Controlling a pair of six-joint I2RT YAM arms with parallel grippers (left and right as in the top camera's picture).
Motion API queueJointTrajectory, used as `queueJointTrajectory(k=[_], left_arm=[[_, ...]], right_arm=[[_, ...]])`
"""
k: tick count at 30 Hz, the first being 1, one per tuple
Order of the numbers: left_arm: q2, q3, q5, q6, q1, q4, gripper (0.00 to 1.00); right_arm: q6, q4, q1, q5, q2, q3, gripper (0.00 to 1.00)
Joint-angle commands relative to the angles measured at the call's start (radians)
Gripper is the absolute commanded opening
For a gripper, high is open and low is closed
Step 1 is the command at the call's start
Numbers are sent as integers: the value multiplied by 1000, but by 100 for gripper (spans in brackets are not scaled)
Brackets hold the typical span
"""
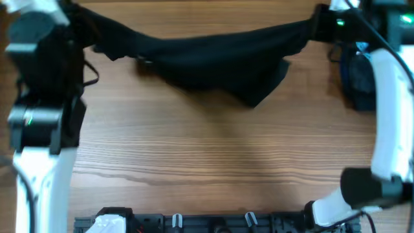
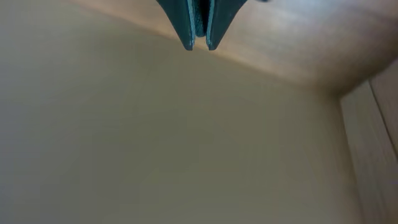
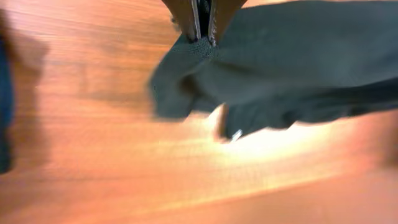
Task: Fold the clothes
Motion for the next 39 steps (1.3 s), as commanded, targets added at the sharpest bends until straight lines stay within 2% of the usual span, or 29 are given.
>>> queueJointTrajectory(k=[1, 5, 9, 16, 18, 24, 28, 34, 37, 39], left_arm=[[-130, 40, -27, -5, 9, 12, 4], [-230, 40, -26, -6, 6, -19, 4], [-274, 40, -24, -9, 2, -31, 4], [-122, 40, 29, -10, 1, -13, 4], [-32, 40, 30, -10, 1, 50, 4], [211, 49, 55, -8, 1, 414, 4], [254, 130, 105, 59, 1, 483, 4], [255, 230, 142, 183, 1, 472, 4], [258, 230, 158, 182, -1, 359, 4], [271, 230, 165, 174, -6, 206, 4]], right_arm=[[-60, -8, -46, 0, -122, 29, 4], [-75, -27, -59, 27, -229, 29, 4], [-87, -15, -59, 32, -264, 29, 4], [-106, 63, -59, 71, -165, 29, 4], [-122, 154, -59, 55, -113, 28, 4], [-117, 476, -59, -58, -11, 28, 4], [-146, 618, -59, -57, -16, 51, 4], [-196, 694, -59, -84, -12, 61, 4], [-224, 638, -59, -83, -6, 56, 4], [-257, 537, -59, -79, 10, 56, 4]])
